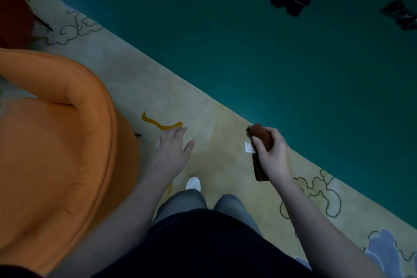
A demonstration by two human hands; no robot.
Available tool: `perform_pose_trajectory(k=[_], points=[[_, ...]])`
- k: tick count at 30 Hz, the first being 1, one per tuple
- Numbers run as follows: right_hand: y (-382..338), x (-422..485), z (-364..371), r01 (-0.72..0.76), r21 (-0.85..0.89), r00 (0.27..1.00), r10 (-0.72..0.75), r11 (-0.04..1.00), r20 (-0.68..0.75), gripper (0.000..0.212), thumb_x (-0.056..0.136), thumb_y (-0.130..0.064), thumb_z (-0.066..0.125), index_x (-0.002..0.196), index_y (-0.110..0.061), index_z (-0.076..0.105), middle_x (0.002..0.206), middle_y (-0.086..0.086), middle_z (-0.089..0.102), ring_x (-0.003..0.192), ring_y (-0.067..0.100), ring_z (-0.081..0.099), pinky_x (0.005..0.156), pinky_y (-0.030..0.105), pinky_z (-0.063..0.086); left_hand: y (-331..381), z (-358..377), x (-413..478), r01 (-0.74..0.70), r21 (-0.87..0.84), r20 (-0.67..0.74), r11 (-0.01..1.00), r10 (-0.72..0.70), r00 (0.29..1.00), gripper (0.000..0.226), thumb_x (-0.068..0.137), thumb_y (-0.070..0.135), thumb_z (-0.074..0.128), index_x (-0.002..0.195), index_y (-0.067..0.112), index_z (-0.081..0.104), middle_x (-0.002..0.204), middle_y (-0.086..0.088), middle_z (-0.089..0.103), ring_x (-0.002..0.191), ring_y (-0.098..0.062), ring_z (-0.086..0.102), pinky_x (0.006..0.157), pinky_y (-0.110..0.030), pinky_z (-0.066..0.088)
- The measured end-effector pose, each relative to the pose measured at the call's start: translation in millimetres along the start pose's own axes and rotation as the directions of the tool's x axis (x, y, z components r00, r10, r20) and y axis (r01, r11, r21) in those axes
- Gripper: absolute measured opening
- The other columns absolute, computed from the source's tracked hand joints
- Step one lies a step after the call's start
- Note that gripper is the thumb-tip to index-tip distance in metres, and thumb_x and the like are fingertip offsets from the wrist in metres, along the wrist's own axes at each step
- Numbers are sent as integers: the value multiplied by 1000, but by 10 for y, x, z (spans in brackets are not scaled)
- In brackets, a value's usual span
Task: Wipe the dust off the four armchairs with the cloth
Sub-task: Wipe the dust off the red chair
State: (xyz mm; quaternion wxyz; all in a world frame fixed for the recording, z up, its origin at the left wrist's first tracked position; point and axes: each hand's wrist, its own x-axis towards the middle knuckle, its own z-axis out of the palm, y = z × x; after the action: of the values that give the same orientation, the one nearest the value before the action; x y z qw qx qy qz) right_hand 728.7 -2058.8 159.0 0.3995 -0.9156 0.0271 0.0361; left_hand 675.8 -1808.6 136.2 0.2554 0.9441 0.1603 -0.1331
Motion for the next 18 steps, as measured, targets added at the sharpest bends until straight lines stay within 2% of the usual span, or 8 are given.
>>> perform_pose_trajectory(k=[5,10,18], points=[[-244,586,151,59,-62,997,-56,996,50,26,90,-22,68,114,-12,63,107,6,67,101,26,60,87,34,45,-31,-271,366,65,-64,-53,996,-68,996,52,102,43,42,146,15,43,153,-5,39,143,-22,29,114,-38,18],[-475,1173,317,144,-51,982,-136,988,131,24,90,-20,68,111,-11,63,104,5,67,98,26,60,86,37,45,-60,-343,668,165,-91,-93,982,-174,980,51,102,43,44,145,15,44,150,-4,43,140,-22,33,112,-38,20],[-706,2270,540,292,18,908,-283,956,307,23,89,-18,69,110,-11,63,104,5,67,98,25,60,86,35,45,125,-434,1209,394,-153,-125,906,-413,902,53,102,44,44,147,17,41,148,-6,45,140,-25,33,114,-38,21]])
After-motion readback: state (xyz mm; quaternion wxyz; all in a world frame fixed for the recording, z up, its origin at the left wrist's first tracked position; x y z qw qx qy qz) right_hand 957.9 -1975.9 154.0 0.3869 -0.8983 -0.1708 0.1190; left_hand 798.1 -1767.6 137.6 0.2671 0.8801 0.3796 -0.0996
